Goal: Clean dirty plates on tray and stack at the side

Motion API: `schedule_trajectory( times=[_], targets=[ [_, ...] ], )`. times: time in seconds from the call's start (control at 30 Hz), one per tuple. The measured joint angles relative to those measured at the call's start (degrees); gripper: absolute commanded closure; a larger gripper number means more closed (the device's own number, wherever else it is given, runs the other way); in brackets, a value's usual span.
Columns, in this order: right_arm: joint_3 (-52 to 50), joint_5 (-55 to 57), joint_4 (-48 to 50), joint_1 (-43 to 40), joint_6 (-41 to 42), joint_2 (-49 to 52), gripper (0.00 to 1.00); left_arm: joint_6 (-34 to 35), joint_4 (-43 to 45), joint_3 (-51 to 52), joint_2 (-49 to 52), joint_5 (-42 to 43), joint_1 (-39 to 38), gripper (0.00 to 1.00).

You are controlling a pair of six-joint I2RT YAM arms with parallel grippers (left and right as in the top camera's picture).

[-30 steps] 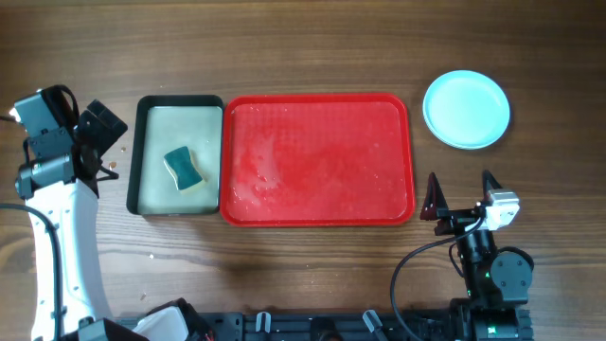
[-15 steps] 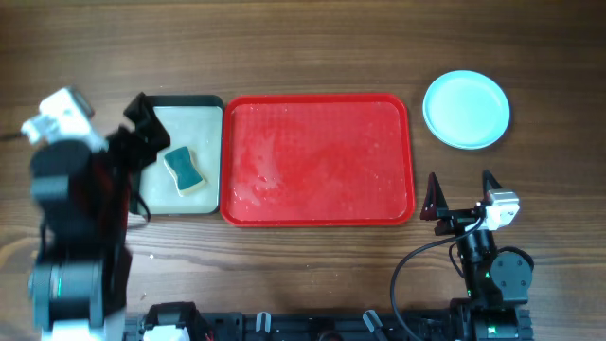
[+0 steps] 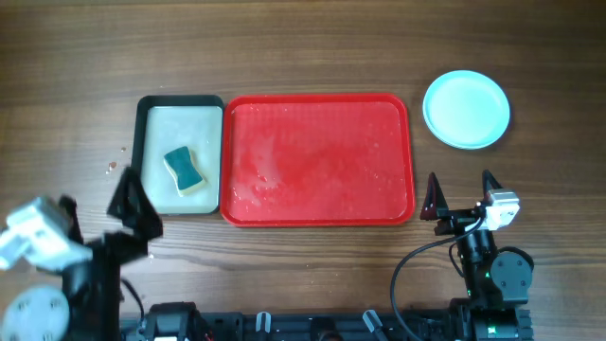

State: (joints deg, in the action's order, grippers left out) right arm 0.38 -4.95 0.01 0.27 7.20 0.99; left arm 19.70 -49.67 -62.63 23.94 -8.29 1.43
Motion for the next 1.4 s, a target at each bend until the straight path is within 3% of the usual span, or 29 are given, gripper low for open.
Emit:
schedule_trajectory(
  times=[0.2, 0.57, 0.8, 0.93, 1.07, 1.17, 1.3, 1.4],
  targets=[
    [0.0, 0.0, 0.0, 0.0, 0.0, 0.0, 0.00, 0.0, -3.1, 2.3, -9.4, 0.0, 0.0, 0.00],
    [0.0, 0.0, 0.0, 0.0, 0.0, 0.0, 0.00, 0.0, -3.2, 15.5, -21.1, 0.0, -0.1, 0.00],
    [0.0, 0.0, 0.0, 0.0, 0.0, 0.0, 0.00, 0.6, 4.9, 21.2, -23.1, 0.0, -0.2, 0.00],
    [0.0, 0.0, 0.0, 0.0, 0.0, 0.0, 0.00, 2.2, 22.1, 25.9, -23.2, 0.0, -0.3, 0.00],
    [0.0, 0.0, 0.0, 0.0, 0.0, -0.1, 0.00, 3.4, 49.4, 35.1, -23.2, 1.9, -0.3, 0.00],
    [0.0, 0.0, 0.0, 0.0, 0.0, -0.1, 0.00, 3.6, 63.9, 41.4, -23.2, 3.4, -0.3, 0.00],
    [0.0, 0.0, 0.0, 0.0, 0.0, -0.1, 0.00, 4.0, 75.6, 50.1, -23.3, 4.8, -0.3, 0.00],
    [0.0, 0.0, 0.0, 0.0, 0.0, -0.1, 0.00, 4.5, 77.2, 54.7, -23.3, 5.2, -0.4, 0.00]
  ],
)
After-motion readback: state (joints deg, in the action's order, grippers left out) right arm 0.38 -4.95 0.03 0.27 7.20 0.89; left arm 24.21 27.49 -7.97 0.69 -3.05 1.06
